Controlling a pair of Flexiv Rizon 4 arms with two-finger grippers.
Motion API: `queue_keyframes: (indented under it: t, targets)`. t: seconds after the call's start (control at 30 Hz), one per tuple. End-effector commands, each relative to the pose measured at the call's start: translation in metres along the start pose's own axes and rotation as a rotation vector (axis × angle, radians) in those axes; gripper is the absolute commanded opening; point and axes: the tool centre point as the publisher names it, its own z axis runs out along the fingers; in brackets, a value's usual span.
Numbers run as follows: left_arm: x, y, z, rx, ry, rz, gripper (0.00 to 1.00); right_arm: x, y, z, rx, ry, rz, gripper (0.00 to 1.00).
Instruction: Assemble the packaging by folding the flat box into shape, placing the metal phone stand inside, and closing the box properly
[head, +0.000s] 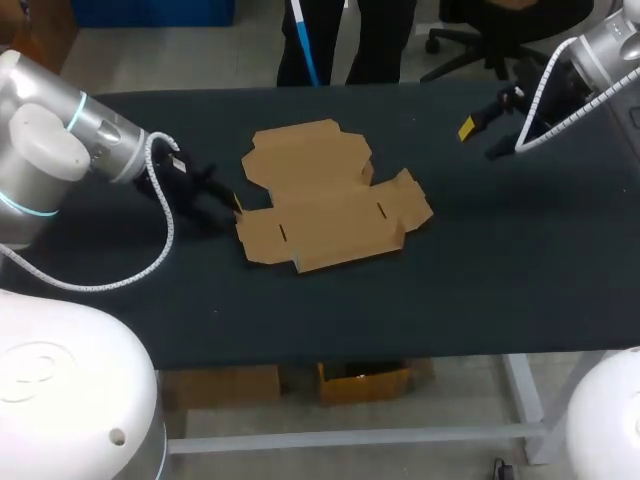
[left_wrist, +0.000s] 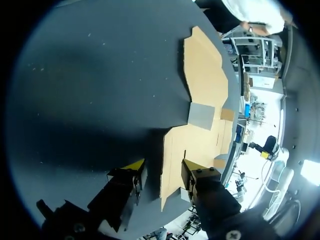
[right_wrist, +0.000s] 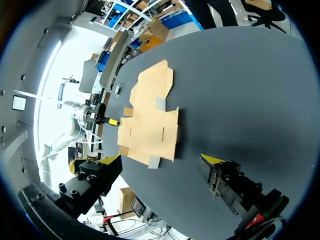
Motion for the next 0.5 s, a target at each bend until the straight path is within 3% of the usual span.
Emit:
queue_keyframes:
  t: [0.03,0.27,0.33,0.43,0.5]
  targets:
    - [-0.003,-0.009,0.013,-0.039,0.012,0.002,0.43,-0.002,0.0,0.0,0.001,0.002,0.007,1.0]
    - [-0.002,-0.011,0.021,-0.055,0.029,0.007,0.35,-0.003,-0.001,0.002,0.003,0.008,0.014,1.0]
    - [0.0,-0.011,0.023,-0.059,0.03,0.01,0.25,-0.002,-0.003,0.001,0.003,0.008,0.016,1.0]
    - [0.002,-0.011,0.026,-0.064,0.028,0.016,0.0,-0.002,-0.005,-0.001,0.001,0.004,0.028,1.0]
    - [0.004,-0.009,0.028,-0.069,0.025,0.023,0.0,-0.003,-0.008,-0.002,-0.002,0.0,0.039,1.0]
